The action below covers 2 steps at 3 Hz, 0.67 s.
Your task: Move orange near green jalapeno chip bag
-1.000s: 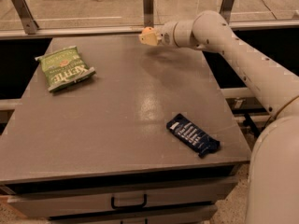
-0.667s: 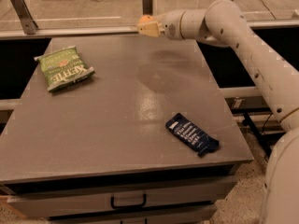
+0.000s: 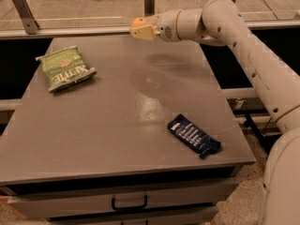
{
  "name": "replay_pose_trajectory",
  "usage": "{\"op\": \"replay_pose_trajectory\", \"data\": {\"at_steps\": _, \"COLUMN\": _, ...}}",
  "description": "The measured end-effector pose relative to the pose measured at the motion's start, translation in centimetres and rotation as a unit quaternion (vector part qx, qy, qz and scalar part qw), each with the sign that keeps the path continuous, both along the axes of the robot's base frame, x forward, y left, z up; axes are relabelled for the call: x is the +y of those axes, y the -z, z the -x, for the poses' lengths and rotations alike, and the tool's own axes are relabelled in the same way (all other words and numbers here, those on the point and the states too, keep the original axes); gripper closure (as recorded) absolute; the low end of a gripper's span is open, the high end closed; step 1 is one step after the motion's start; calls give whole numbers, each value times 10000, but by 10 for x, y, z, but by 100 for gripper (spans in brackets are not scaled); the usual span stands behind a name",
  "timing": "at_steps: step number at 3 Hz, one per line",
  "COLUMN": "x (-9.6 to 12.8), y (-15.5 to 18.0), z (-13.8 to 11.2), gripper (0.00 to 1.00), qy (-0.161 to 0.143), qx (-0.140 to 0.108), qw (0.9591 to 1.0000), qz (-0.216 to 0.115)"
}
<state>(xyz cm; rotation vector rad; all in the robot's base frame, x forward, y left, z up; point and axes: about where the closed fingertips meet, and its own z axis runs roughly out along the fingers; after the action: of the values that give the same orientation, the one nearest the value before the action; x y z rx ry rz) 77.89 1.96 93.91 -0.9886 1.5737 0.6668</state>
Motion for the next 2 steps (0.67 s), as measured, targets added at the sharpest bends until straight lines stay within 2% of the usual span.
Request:
{"op": "replay_pose_trajectory", "data": {"at_steps": 1, "x": 26, "y": 19, "z": 25, "gripper": 100, "qy": -433, "qx": 194, "qw": 9989, "qz": 26}}
{"op": "replay_pose_trajectory", "data": {"at_steps": 2, "x": 58, "y": 44, "z": 63, "gripper": 100, "qy": -1029, "qx": 468, "qw": 9935, "qz": 118}}
